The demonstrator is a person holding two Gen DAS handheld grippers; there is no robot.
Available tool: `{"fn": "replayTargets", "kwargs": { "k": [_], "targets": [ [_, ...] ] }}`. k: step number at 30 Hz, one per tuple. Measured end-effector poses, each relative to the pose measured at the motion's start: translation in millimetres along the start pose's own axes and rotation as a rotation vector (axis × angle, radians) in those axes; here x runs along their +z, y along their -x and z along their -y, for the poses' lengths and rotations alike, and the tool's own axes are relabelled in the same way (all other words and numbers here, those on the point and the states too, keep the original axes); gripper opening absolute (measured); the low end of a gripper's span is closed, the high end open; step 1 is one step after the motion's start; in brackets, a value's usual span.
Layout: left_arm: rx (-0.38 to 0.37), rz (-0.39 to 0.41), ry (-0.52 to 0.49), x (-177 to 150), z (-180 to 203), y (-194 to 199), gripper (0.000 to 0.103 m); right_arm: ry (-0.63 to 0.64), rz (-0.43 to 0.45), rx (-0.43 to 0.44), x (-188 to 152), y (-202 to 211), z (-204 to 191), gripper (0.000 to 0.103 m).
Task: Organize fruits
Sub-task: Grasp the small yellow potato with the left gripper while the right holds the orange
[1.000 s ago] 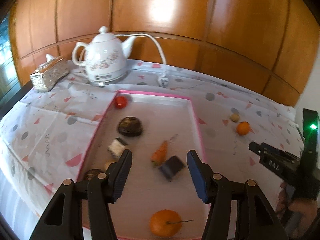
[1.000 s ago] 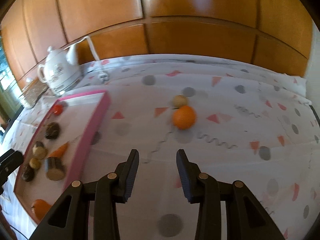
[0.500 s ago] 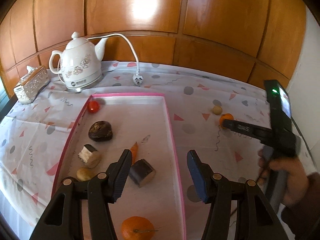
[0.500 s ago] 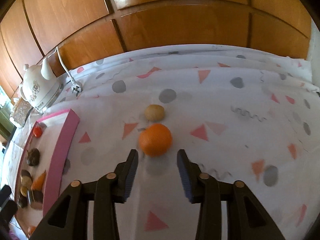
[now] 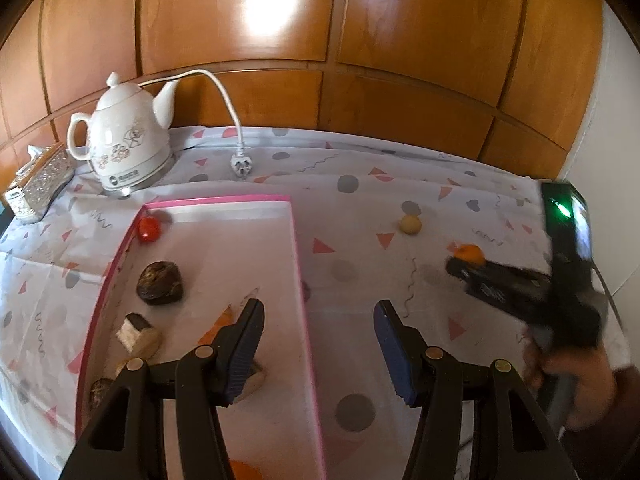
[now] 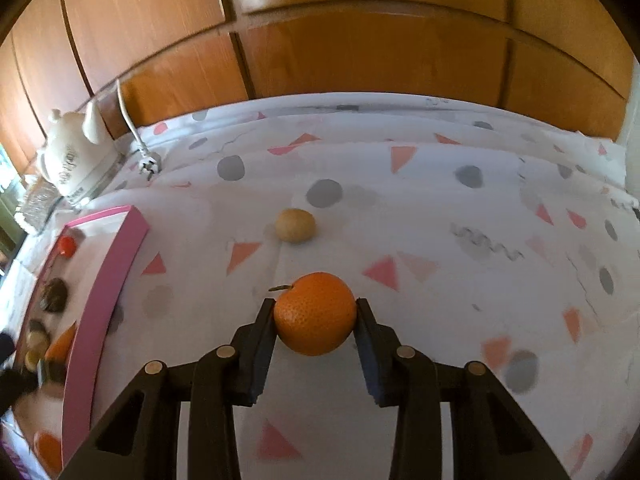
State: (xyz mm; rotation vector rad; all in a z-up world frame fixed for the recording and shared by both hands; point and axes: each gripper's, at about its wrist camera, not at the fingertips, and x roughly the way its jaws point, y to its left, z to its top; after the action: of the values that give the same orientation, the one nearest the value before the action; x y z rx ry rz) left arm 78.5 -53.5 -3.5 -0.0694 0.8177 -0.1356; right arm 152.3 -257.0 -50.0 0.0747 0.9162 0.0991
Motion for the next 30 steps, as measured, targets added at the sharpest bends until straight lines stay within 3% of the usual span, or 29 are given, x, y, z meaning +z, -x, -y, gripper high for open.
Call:
{"fn": "replayTargets", "kwargs": {
  "k": [6, 11, 18, 30],
  "targets": [
    [-0.016, -0.019, -0.017, 9, 15, -13, 0.058, -0.015, 0.03, -0.071, -27, 24, 34, 0.038],
    [-0.045, -0.057, -0.011, 16, 28, -27, 0.057, -0.022, 0.018, -0.103, -40, 19, 51, 0.039],
    [-0.06, -0.07, -0.015, 31, 48, -47, 0.057, -0.011, 0.015, -0.122, -41, 16, 49, 0.039],
    [-0.094, -0.159, -0.03, 62, 82, -115, 0.053, -0.008, 0.031, -0.125, -47, 16, 48, 0.04]
  ]
}}
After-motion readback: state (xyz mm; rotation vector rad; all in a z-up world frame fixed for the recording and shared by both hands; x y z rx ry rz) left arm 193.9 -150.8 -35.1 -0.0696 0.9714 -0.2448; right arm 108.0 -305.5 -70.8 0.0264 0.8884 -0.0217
